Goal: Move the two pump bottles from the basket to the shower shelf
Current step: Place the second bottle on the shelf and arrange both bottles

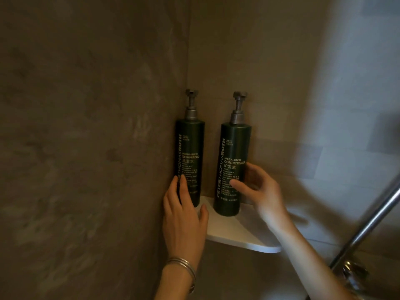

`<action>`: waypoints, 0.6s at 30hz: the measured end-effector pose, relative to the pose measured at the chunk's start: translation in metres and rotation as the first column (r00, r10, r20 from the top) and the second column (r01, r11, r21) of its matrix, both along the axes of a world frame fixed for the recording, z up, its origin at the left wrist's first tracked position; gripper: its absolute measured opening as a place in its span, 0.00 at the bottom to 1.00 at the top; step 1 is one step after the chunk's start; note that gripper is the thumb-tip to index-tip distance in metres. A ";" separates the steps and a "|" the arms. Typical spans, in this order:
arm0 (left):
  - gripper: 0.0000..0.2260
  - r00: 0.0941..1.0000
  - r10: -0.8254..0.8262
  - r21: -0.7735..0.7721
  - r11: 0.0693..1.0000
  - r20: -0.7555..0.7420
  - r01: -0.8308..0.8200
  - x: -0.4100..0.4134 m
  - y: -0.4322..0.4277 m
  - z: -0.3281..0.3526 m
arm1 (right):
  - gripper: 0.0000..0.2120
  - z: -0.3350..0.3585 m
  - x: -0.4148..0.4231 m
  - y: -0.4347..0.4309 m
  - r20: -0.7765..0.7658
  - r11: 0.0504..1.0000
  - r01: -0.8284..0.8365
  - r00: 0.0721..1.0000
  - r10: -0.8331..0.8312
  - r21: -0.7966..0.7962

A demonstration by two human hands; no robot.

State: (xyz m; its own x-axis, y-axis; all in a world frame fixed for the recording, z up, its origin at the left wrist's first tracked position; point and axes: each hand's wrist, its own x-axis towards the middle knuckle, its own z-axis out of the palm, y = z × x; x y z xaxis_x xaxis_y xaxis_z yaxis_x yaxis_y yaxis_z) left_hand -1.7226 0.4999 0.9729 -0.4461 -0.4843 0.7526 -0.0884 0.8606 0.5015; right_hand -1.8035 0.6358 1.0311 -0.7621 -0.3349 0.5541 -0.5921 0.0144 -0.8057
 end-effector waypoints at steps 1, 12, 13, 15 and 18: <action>0.37 1.000 -0.001 -0.001 1.000 -0.009 0.001 -0.002 0.000 0.001 | 0.25 -0.001 0.000 -0.002 -0.006 1.000 -0.003 1.000 0.003 -0.002; 0.38 0.999 -0.004 0.036 0.999 -0.039 0.005 -0.009 0.000 0.002 | 0.24 -0.002 -0.003 -0.024 -0.039 0.998 -0.055 0.998 0.055 0.010; 0.38 0.999 -0.003 0.036 0.999 -0.041 0.005 -0.008 -0.001 0.001 | 0.23 -0.002 -0.004 -0.026 -0.048 0.998 -0.060 0.997 0.060 0.009; 0.38 0.999 -0.003 0.034 0.999 -0.043 0.004 -0.007 -0.001 0.002 | 0.23 -0.002 -0.004 -0.028 -0.053 0.998 -0.068 0.996 0.068 0.011; 0.38 0.999 -0.008 0.027 1.000 -0.044 0.009 -0.007 -0.001 0.002 | 0.26 0.001 -0.003 -0.028 -0.065 0.997 -0.073 0.995 0.075 0.035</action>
